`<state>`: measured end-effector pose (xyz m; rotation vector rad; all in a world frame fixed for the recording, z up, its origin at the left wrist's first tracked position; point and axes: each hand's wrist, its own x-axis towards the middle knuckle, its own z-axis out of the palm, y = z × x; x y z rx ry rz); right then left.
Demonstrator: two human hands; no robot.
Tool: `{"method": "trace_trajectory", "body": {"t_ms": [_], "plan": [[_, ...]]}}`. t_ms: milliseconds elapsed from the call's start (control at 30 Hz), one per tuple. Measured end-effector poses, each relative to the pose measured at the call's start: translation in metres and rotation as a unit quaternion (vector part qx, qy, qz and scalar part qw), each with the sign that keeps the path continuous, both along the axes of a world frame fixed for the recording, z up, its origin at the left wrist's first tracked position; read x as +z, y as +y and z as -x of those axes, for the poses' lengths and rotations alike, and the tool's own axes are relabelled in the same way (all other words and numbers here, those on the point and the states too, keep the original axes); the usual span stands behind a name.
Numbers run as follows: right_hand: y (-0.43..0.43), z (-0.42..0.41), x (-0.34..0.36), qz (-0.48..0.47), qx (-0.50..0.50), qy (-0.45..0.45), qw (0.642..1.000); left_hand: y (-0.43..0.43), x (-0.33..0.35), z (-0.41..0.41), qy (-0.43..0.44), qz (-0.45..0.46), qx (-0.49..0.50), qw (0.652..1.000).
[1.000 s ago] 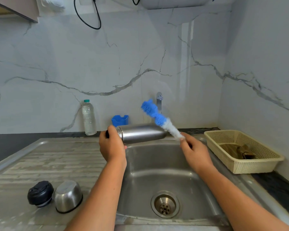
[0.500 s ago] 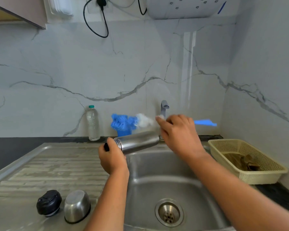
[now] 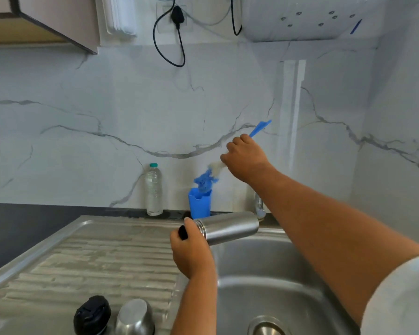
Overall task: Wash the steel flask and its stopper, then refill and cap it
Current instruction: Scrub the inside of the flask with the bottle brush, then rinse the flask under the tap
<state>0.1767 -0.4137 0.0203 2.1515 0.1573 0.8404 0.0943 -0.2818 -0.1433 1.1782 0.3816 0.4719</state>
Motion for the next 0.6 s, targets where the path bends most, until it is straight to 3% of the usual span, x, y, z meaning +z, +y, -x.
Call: {"method": "trace_trajectory", "body": {"t_ms": [400,600], "plan": [[0.008,-0.060,-0.017,-0.007,-0.019,0.016,1.000,-0.010,-0.015,-0.016,0.015,-0.035,0.003,0.999],[0.020,-0.079,-0.020,-0.010,0.019,0.021,1.000,-0.015,-0.017,-0.020,0.015,-0.049,0.001,0.999]]}}
